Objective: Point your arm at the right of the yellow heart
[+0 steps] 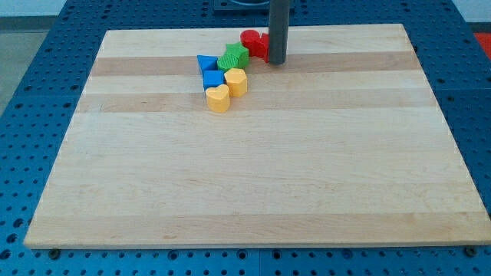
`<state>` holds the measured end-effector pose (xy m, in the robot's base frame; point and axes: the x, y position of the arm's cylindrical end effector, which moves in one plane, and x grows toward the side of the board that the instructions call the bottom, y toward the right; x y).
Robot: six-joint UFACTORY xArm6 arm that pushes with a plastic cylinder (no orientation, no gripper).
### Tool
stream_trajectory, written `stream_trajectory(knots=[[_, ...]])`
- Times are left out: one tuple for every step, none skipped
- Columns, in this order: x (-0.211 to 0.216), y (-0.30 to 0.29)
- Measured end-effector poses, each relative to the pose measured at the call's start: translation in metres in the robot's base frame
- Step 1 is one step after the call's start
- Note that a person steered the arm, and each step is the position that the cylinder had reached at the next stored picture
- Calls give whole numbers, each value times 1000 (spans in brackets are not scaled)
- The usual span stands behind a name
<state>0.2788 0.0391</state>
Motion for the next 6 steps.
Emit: stream_trajectory(knots=[[-4, 0], [14, 0], [53, 6], [104, 0], [128, -32], [130, -54]])
